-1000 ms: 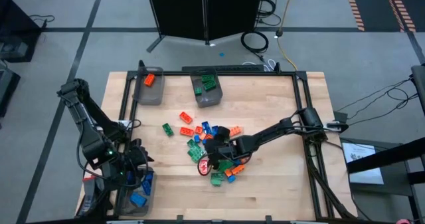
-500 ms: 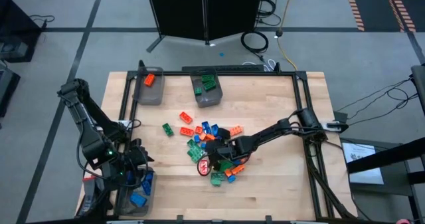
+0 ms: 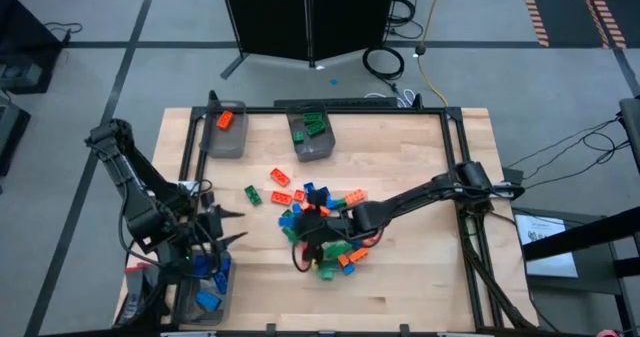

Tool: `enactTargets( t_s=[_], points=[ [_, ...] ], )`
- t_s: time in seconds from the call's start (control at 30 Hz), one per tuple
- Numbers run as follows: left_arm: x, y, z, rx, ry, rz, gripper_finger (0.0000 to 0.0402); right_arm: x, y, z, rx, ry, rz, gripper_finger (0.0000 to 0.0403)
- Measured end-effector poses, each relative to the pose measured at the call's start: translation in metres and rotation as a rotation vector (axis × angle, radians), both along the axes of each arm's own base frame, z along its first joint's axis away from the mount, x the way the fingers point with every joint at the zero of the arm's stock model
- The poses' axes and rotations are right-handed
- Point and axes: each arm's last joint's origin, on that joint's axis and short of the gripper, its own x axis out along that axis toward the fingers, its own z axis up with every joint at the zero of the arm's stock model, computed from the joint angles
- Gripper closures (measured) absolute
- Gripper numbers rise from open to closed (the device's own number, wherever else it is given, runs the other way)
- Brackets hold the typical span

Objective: Sort blocks
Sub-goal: Put the blue game piece into the bottom left black transparent bin

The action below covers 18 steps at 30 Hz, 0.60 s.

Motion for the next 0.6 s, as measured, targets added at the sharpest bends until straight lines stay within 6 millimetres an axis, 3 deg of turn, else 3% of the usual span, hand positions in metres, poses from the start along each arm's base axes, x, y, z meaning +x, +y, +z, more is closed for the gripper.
enactTargets(
  t_s=[0.23, 0.37, 0.6],
  points=[
    [0.005, -0.005, 0.006, 0.124, -0.055, -0.059, 0.0191, 0.007, 0.023, 0.047, -0.157, -0.104, 0.138, 0.0325],
    [0.009, -0.012, 0.011, 0.099, -0.061, -0.130, 0.0191, 0.008, 0.023, 0.056, -0.248, -0.111, 0.127, 0.0325],
    [0.013, -0.019, 0.016, 0.095, -0.070, -0.219, 0.0191, 0.010, 0.020, 0.057, -0.259, -0.114, 0.132, 0.0325]
  ],
)
